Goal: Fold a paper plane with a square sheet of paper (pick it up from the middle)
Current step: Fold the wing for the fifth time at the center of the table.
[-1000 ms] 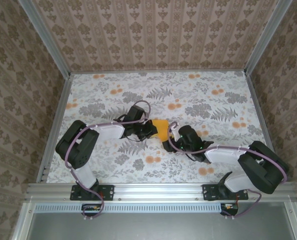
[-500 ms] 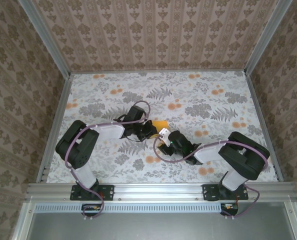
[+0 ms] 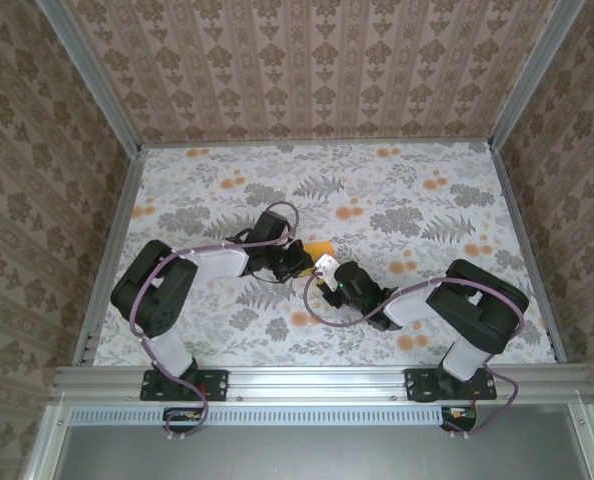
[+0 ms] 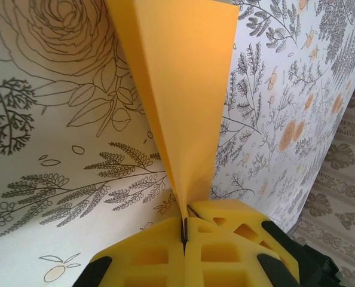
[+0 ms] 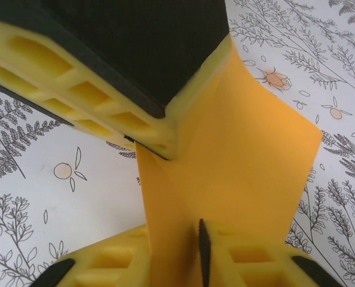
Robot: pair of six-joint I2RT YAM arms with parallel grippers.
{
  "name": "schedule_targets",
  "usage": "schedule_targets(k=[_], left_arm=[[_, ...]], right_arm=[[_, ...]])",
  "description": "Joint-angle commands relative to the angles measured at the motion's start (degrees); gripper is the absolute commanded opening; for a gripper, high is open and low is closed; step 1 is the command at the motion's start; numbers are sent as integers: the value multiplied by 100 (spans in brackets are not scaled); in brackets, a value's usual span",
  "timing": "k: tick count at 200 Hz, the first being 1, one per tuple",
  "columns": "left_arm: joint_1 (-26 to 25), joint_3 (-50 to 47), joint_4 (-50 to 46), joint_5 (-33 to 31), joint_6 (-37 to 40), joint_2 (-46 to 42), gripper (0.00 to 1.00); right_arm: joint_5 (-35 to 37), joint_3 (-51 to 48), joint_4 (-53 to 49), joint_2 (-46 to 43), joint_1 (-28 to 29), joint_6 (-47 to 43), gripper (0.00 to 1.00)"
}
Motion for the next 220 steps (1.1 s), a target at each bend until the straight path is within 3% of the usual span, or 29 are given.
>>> schedule_targets(k=[1,39,84,147,220], left_arm=[[124,149,-224,18,20,-181,10],[484,108,-672,-221,320,-651,38],[756,-148,-1018,-634,541,-1163,51],[571,-684,-209,-452,792,-1306,50],[188,-728,487,-358,923,-1011,35]], right_arm=[[-92,22,164,5,34,57,19],[-518,9,198,-44,-10,456,7],[-1217,86,118,-73,-239,1245,2],[-2347,151,212,-47,-758,2789,0],[-3045,-37,665,37,-1207,4050,0]])
